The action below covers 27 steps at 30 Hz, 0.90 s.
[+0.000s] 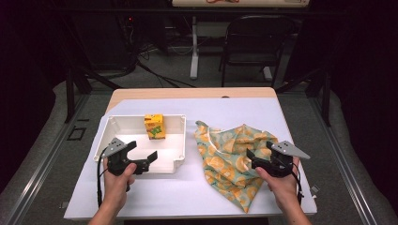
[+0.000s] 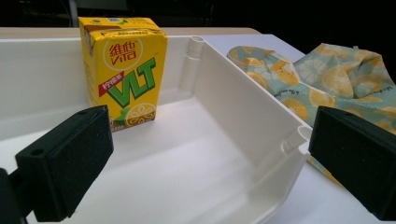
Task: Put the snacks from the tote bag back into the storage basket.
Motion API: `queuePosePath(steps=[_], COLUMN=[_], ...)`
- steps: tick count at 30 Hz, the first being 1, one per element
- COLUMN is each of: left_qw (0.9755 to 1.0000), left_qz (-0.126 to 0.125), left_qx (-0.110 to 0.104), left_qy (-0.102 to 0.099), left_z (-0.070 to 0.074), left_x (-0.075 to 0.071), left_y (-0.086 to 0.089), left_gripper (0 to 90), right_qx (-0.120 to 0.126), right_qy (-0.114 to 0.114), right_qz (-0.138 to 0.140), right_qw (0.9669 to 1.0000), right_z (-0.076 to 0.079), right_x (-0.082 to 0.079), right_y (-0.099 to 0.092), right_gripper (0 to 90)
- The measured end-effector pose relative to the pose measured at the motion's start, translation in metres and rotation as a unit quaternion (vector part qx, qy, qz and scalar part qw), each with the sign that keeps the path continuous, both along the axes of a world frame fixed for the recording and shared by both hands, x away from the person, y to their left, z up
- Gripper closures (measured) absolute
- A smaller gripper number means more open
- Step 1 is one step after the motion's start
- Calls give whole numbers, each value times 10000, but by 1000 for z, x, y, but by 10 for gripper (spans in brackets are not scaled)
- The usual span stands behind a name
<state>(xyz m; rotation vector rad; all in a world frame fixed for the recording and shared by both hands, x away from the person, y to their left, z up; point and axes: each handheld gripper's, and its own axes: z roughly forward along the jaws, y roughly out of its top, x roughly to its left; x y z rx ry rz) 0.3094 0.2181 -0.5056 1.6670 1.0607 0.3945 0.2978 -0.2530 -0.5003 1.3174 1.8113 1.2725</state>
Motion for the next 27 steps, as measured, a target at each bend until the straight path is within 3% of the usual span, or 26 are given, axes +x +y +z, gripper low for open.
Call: queuePosePath(steps=[6,12,19,24,27], left_qw=[10000,9998,9994,9989,9991], left_qz=[11,66,315,438,389], left_qx=[-78,170,36,112,156], left_qy=[-29,-58,-106,-125,-112], left_z=[-3,-8,-10,-12,-13], left_x=[-13,-27,-38,-38,-38], left_y=[10,21,40,41,39], left_gripper=[2,2,1,2,2], right_qx=[37,25,50,-9,36], right_qy=[19,11,46,42,15], right_qz=[-43,-73,-58,-8,28], right_qw=[10000,10000,10000,10000,10000], right_z=[0,-1,-4,-6,-8], right_x=[0,-1,-1,-1,0], right_y=[-3,-4,-5,-4,-5], right_gripper=[167,165,161,157,148])
